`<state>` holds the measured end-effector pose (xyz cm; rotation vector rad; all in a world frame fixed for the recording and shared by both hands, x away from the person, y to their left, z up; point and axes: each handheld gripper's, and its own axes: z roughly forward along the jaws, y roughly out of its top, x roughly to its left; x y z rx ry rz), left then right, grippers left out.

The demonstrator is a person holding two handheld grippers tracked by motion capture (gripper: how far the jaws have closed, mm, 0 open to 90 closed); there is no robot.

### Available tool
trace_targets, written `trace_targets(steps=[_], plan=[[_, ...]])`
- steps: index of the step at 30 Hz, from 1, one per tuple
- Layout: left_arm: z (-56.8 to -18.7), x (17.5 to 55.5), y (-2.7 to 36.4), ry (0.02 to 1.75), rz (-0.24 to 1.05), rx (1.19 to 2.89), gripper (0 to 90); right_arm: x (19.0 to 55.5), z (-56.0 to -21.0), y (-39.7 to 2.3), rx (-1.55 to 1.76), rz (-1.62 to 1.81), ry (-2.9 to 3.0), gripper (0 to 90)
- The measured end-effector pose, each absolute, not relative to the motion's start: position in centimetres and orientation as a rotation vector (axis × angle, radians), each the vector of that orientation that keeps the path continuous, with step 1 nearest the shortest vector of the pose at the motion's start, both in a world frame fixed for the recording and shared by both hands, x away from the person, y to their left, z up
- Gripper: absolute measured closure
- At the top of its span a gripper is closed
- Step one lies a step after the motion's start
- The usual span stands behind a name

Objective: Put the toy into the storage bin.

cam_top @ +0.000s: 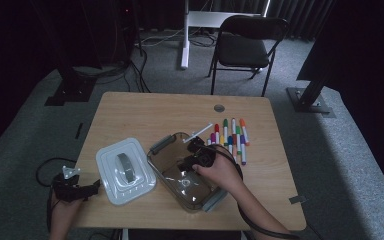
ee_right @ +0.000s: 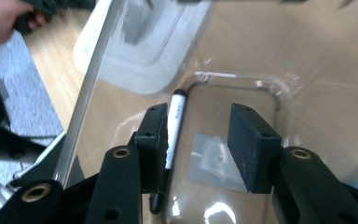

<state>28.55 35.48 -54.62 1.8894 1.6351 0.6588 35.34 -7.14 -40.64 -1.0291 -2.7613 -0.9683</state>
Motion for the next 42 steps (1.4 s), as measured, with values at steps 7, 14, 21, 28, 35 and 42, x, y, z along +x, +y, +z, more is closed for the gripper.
trace_targets(steps=[7, 14, 21, 28, 35, 42], plan=[[-54.6, 28.5, 35.5, 1.635, 0.658, 1.891, 0.5, 35.4, -38.5, -10.5, -1.096, -1.157, -2.730, 54.7], [-54.6, 28.6, 35.5, 1.635, 0.658, 1.891, 0.5, 35.8, -37.2, -14.1, -1.245, -1.378, -2.672, 54.9], [-54.6, 28.5, 35.5, 1.636, 0.657, 1.889, 0.5, 37.3, -37.2, -18.2, -1.433, -1.490, -2.626, 47.9], [-54.6, 28.5, 35.5, 1.635, 0.658, 1.891, 0.5, 38.7, -38.5, -21.3, -1.597, -1.511, -2.599, 45.2], [-54.6, 28.5, 35.5, 1.635, 0.658, 1.890, 0.5, 40.5, -40.6, -23.7, -1.754, -1.546, -2.499, 40.8], [-54.6, 28.5, 35.5, 1.635, 0.658, 1.890, 0.5, 42.3, -42.4, -25.4, -1.782, -1.375, -2.666, 48.8]])
